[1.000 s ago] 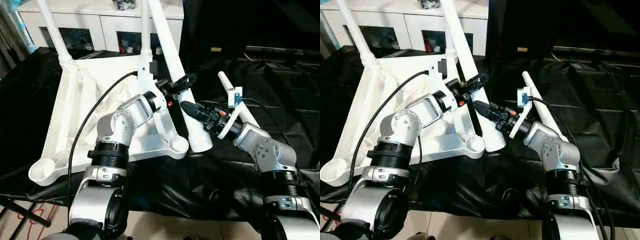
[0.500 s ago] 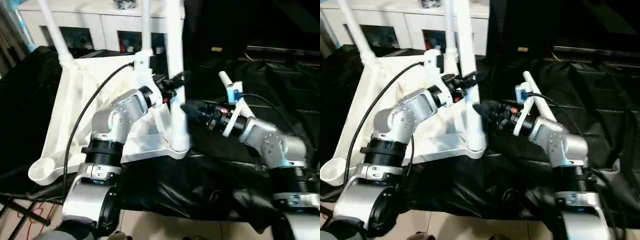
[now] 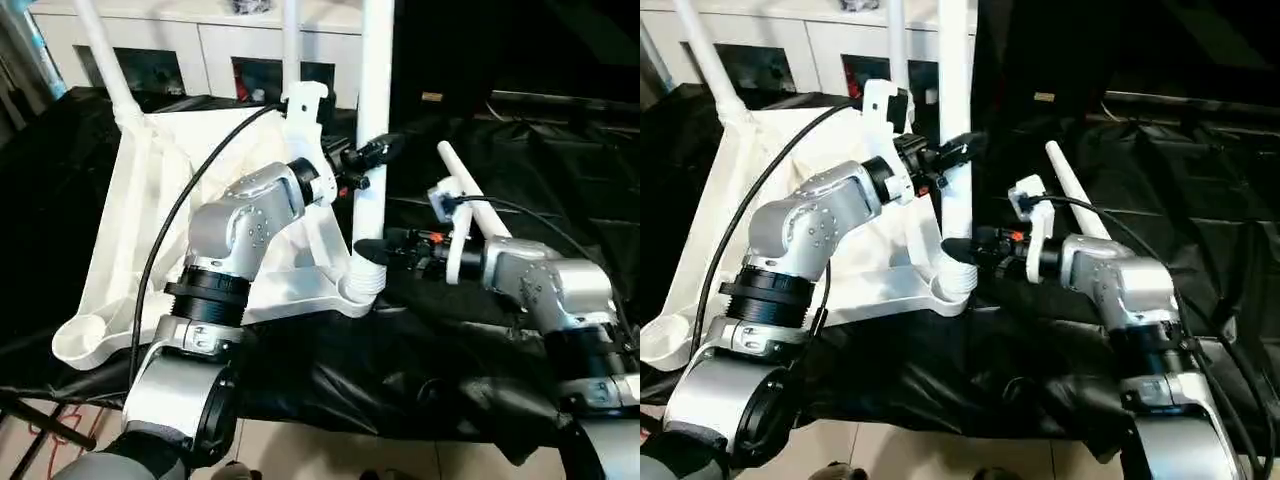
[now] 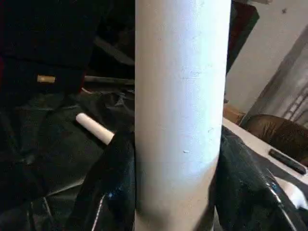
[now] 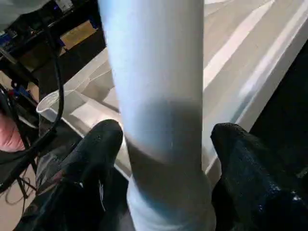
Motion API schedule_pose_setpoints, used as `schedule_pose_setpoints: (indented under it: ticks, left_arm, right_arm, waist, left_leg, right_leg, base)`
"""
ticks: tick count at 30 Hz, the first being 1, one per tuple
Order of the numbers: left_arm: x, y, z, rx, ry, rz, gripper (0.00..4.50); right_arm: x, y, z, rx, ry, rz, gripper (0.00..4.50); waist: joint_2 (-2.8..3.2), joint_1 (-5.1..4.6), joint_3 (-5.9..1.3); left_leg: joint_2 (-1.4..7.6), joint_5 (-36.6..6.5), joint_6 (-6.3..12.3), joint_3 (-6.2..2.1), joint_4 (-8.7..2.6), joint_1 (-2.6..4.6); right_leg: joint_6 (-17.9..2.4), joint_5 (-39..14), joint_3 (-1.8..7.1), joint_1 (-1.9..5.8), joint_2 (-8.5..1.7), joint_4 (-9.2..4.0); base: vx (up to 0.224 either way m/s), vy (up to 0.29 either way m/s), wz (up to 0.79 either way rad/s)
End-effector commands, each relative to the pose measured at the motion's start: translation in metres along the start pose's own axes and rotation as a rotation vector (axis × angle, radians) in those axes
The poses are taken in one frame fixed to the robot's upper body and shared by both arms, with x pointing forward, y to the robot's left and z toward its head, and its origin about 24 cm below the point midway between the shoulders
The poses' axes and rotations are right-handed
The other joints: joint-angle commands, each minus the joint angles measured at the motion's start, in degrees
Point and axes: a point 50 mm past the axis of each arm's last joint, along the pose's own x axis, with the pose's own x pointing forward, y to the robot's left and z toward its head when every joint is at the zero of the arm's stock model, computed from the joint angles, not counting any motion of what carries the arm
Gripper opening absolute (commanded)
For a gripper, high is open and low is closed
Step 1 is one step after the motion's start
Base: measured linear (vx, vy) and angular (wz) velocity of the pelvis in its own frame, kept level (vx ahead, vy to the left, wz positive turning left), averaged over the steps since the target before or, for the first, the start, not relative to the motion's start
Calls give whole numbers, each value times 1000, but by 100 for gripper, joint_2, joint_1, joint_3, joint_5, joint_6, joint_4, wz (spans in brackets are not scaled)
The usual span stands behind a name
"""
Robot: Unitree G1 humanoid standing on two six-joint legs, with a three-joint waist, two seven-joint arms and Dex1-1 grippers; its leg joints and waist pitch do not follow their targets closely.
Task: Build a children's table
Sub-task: Pick table leg
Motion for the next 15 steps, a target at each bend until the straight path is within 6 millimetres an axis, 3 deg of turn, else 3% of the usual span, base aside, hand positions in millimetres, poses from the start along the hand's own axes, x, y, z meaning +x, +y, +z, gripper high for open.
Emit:
schedule_pose_setpoints:
  ticks: [1, 11, 15]
  left_arm:
    - [2, -8, 5, 18, -5, -45, 181]
    - [3, -16, 1, 8, 17, -114, 181]
    - [2, -18, 1, 5, 19, -128, 181]
  right_arm:
    - [1, 0, 3, -18, -3, -4, 333]
    - [4, 1, 0, -41, 21, 19, 333]
    - [5, 2, -3, -51, 40, 37, 300]
  waist:
    - [-101, 25, -482]
    - [-108, 36, -478]
    - [-110, 30, -478]
  left_leg:
    - [84, -692, 329, -26, -319, 72]
    - [89, -706, 326, -27, -316, 74]
    - [82, -697, 339, -25, -310, 72]
  right_leg:
    - [-1216, -1122, 200, 370, -231, -392]
    - [-1232, -1143, 203, 378, -235, -385]
    - [-1224, -1142, 204, 381, -230, -387]
  base:
    - [0, 0, 0]
    - [0, 0, 0]
    - [0, 0, 0]
